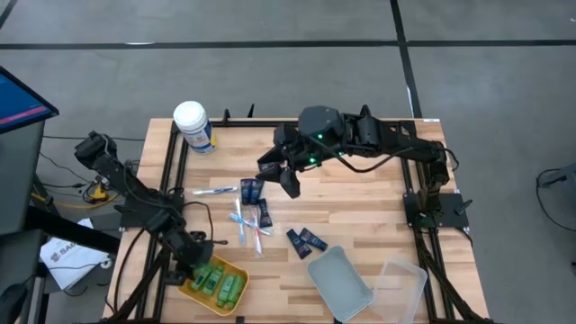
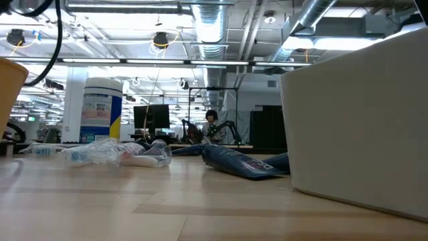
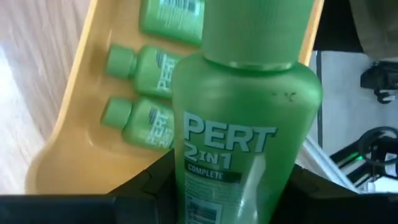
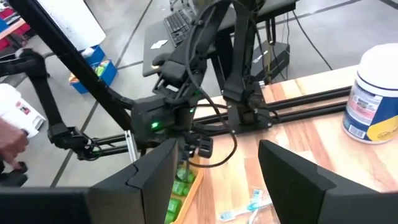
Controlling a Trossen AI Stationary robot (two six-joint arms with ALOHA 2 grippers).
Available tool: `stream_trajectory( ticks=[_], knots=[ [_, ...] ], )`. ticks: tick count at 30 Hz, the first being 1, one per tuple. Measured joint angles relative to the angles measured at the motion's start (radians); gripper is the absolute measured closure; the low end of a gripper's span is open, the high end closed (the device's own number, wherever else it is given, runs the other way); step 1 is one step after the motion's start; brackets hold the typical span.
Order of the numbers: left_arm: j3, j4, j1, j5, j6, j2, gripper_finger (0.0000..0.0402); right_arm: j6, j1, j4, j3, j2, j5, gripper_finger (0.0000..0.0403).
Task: Pick & Place Travel size toiletries
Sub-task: Put the green shampoo into the yellow bin
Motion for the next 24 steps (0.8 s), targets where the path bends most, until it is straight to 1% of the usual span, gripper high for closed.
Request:
stream_trajectory(
  ticks=[7,11,18,24],
  knots=[
    [0.067,0.024,0.0,-0.043,0.006,0.052,0.0238,-0.034,-0.016,-0.022,0.0,0.0,-0.006,0.0187],
    [0.084,0.06,0.0,-0.044,0.006,0.108,0.0238,-0.068,-0.018,-0.061,0.0,0.0,-0.006,0.0187],
    [0.131,0.073,0.005,-0.043,0.01,0.228,0.0238,-0.116,-0.032,-0.147,0.0,0.0,-0.006,0.0187],
    [0.13,0.065,0.005,-0.03,0.008,0.259,0.0238,-0.157,-0.05,-0.196,0.0,0.0,-0.007,0.0187]
  ],
)
